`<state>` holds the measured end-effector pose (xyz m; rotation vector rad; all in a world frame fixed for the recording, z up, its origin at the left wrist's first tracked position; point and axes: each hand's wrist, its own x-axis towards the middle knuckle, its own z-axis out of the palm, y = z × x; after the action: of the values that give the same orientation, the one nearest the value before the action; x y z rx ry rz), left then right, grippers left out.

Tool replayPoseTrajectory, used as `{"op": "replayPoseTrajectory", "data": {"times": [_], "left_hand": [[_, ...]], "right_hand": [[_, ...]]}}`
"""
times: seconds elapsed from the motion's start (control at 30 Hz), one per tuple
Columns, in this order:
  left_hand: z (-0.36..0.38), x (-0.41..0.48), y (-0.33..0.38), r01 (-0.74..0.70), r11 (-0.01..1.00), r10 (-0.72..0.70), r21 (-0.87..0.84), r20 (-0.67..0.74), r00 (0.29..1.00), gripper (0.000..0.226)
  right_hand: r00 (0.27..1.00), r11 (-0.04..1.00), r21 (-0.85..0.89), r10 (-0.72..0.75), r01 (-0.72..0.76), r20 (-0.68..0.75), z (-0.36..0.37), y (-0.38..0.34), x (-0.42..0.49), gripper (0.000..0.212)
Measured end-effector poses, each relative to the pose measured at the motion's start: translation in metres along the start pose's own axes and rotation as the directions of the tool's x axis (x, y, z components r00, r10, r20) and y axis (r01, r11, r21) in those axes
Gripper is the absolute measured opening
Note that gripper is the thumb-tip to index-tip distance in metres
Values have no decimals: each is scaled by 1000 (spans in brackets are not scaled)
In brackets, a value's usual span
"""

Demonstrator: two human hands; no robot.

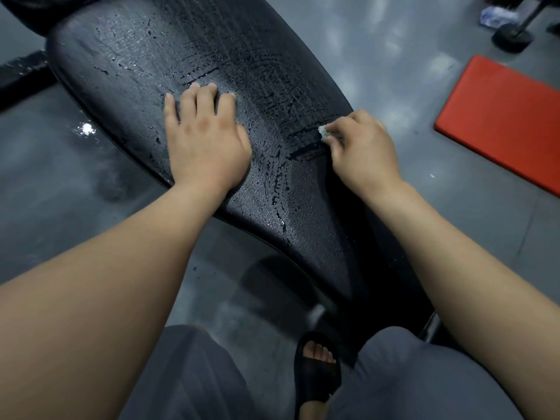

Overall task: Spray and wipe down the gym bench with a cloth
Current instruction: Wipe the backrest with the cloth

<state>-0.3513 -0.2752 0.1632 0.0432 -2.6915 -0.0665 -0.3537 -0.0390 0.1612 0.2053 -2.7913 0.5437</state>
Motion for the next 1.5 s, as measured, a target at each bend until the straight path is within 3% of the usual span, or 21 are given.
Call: {"op": "replayPoseTrajectory", "data": {"times": [0.2, 0.33, 0.4, 0.47, 0.53, 0.6, 0.77, 0.83, 0.97, 1.03, 1.17, 1.37, 1.5], "left_hand": [[0, 0, -1, 2, 1000, -2, 7, 2, 1000, 47], [-1, -1, 0, 1, 1000, -1, -3, 9, 1000, 48], [-1, -1, 1, 2, 1000, -2, -7, 11, 1000, 49], [-2, -1, 1, 3, 1000, -3, -8, 10, 1000, 48], [-2, -1, 1, 4, 1000, -4, -5, 7, 1000, 48], [-2, -1, 1, 2, 1000, -2, -4, 9, 1000, 47], [-2, 0, 1, 0, 1000, 0, -4, 20, 1000, 49], [-2, 0, 0, -1, 1000, 1, -5, 18, 1000, 48], [-2, 0, 1, -2, 1000, 2, -7, 7, 1000, 48], [-2, -1, 1, -1, 1000, 1, -16, 1, 1000, 48], [-2, -1, 1, -3, 1000, 3, -21, -3, 1000, 48], [-3, -2, -1, -19, 1000, 19, -13, -7, 1000, 50], [-3, -2, -4, -25, 1000, 26, -17, 15, 1000, 53]], "right_hand": [[921, 918, 147, -381, 367, 81, 6, -35, -14, 20], [988, 985, 78, -153, 152, 18, 2, -11, -10, 19], [993, 991, 67, -118, 116, 21, 1, -6, -13, 19], [968, 963, 129, -246, 237, 57, 0, -17, -21, 18], [893, 882, 236, -439, 407, 100, -2, -28, -28, 15], [840, 830, 274, -530, 486, 115, -3, -29, -30, 14], [974, 968, 116, -226, 221, 34, 0, -1, -32, 17], [962, 955, 144, -270, 261, 49, 1, -6, -37, 17], [835, 827, 290, -533, 482, 132, -1, -24, -46, 14], [857, 851, 248, -501, 462, 121, -1, -15, -44, 14], [962, 955, 130, -273, 267, 30, -2, 2, -48, 16], [863, 854, 259, -491, 451, 117, -3, -10, -63, 24], [932, 925, 188, -352, 331, 91, -9, 3, -69, 28]]}}
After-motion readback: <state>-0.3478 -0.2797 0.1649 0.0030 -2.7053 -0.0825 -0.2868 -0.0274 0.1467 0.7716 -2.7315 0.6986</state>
